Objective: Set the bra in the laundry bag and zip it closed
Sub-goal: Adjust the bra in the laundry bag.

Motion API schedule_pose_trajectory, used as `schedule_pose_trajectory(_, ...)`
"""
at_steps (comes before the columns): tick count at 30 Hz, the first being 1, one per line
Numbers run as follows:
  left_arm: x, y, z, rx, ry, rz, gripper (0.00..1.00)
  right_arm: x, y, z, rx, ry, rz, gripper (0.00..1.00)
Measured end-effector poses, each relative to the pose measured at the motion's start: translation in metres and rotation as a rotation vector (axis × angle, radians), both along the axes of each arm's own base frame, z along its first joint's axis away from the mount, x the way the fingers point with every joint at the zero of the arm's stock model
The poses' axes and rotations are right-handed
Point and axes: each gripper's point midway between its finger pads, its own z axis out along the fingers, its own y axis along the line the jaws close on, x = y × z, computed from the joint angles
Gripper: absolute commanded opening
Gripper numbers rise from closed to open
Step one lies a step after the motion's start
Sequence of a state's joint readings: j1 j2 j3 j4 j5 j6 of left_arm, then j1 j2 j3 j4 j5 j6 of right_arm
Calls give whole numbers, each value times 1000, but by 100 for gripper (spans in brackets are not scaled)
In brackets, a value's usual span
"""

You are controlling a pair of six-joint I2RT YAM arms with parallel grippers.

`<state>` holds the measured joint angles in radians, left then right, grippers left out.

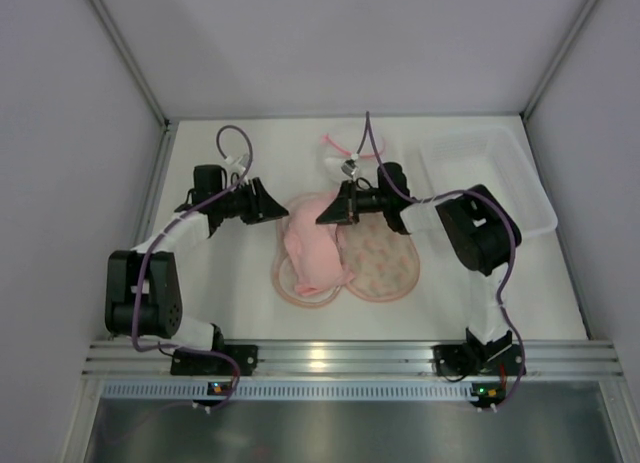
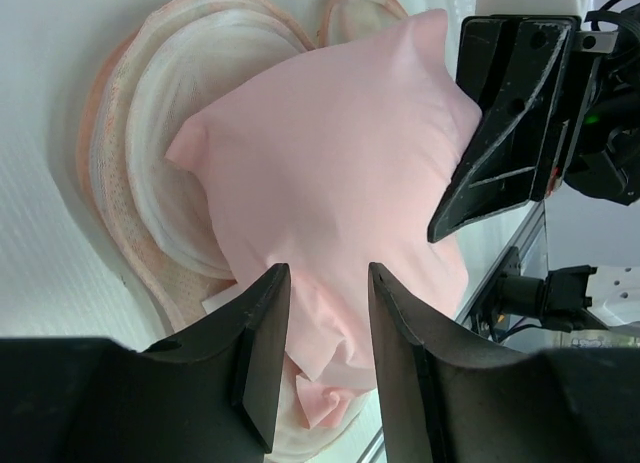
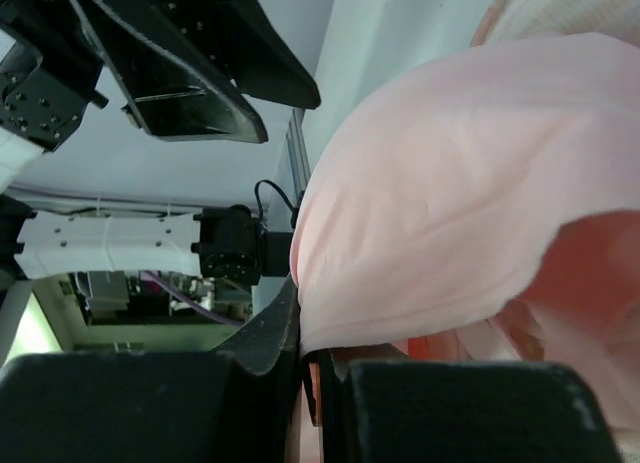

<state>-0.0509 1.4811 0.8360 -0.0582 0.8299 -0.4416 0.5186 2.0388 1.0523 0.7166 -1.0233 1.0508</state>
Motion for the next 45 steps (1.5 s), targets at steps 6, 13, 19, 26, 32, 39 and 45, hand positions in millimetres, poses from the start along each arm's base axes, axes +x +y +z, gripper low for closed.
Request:
schedule_pose_trajectory(6, -4, 3, -1, 27, -21, -20, 50, -4, -1, -2, 9, -25, 12, 29)
schedule_pose_trajectory(13, -13, 10, -3, 114, -80, -61, 59, -15, -9, -30, -93, 36, 32, 65)
schedule_pose_trajectory(19, -31, 22, 25, 238, -279, -120, 61, -26, -36, -50, -226, 59, 52, 87)
schedule_pose_trajectory(26, -59, 34, 13, 333, -331, -154, 57, -37, -69, -33, -336, -38, 70, 98)
schedule_pose_trajectory(32, -61, 47, -11, 443, -326, -218, 42, -58, -90, -49, -448, -2, 129, 75)
schedule_pose_trajectory(39, -78, 55, -48, 541, -326, -420, 37, -88, -102, -57, -494, 7, 225, 69)
schedule_pose_trajectory(45, -87, 50, -67, 525, -297, -512, 33, -100, -94, -63, -488, 3, 252, 57)
